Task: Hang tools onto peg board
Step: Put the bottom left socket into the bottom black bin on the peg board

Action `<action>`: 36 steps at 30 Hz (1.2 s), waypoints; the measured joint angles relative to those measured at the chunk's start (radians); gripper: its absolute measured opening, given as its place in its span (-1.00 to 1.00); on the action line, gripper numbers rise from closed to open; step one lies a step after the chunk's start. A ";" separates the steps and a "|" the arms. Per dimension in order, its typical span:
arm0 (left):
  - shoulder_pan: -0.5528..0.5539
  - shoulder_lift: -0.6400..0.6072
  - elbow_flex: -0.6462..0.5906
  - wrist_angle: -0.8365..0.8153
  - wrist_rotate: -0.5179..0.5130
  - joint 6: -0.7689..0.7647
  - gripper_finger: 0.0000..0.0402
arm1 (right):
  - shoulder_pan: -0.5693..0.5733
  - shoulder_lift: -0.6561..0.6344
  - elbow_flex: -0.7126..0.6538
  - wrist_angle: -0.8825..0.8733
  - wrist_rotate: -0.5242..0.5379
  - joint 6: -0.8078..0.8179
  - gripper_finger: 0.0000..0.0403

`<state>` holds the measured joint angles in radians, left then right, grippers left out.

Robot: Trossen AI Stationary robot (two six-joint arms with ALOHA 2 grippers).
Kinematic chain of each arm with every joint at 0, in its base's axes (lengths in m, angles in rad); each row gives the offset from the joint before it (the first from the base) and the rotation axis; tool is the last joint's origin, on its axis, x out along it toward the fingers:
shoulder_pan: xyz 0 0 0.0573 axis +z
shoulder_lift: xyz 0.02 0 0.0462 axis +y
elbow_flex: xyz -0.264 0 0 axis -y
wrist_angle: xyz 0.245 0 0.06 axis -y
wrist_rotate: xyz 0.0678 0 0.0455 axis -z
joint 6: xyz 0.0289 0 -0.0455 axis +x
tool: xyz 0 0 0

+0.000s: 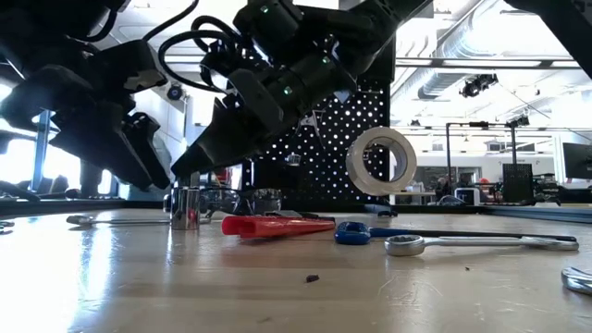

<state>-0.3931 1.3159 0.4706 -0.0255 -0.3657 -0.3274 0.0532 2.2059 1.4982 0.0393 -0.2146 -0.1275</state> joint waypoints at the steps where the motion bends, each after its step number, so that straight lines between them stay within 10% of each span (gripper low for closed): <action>1: 0.000 0.000 0.000 0.000 -0.002 0.005 0.15 | 0.000 0.004 0.000 0.003 0.000 0.004 -0.12; 36: 0.000 0.000 0.000 -0.017 -0.008 0.015 0.15 | -0.003 0.006 0.000 -0.018 -0.003 0.022 -0.60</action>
<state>-0.3931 1.3159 0.4706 -0.0422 -0.3733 -0.3123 0.0502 2.2124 1.4986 0.0209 -0.2179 -0.1059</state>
